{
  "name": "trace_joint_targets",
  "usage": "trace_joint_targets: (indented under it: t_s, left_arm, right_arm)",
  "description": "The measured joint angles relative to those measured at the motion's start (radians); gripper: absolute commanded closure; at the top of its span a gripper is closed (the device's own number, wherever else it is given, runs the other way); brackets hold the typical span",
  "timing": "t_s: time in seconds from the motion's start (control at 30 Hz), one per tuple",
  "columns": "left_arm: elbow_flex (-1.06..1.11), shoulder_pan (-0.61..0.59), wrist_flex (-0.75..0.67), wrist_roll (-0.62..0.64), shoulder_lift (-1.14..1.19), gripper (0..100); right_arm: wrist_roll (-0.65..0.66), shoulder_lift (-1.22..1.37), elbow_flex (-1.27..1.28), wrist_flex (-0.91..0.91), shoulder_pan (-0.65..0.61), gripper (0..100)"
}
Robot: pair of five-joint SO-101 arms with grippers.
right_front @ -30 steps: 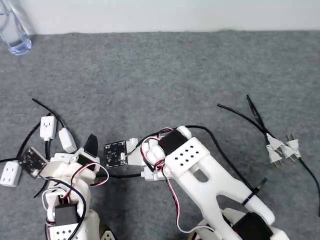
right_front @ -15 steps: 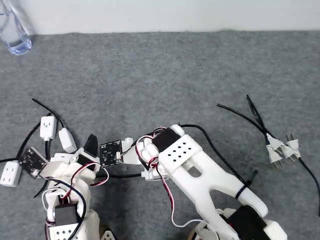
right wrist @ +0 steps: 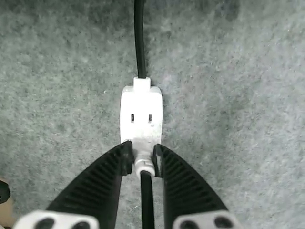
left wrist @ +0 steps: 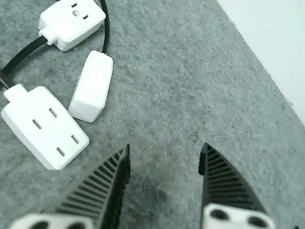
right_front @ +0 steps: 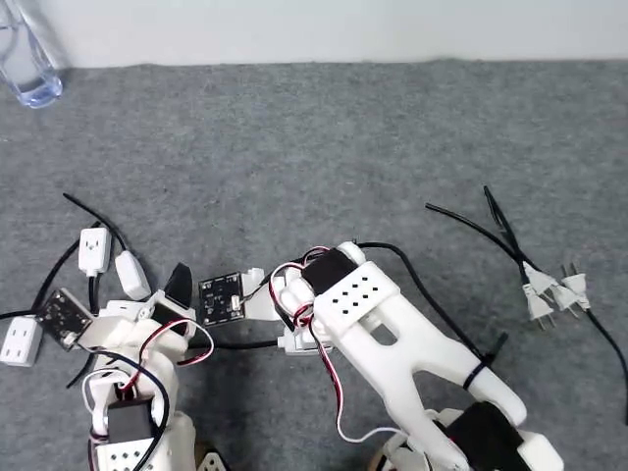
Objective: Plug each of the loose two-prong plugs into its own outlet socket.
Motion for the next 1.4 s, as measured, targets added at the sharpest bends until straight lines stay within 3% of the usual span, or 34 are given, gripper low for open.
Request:
trace_joint_targets:
  t_s: [1.4]
  left_arm:
    - [0.0,0.0,0.0,-0.002,0.0,77]
  right_arm:
    - [0.025,-0.155,0.1,0.0,-0.009,99.0]
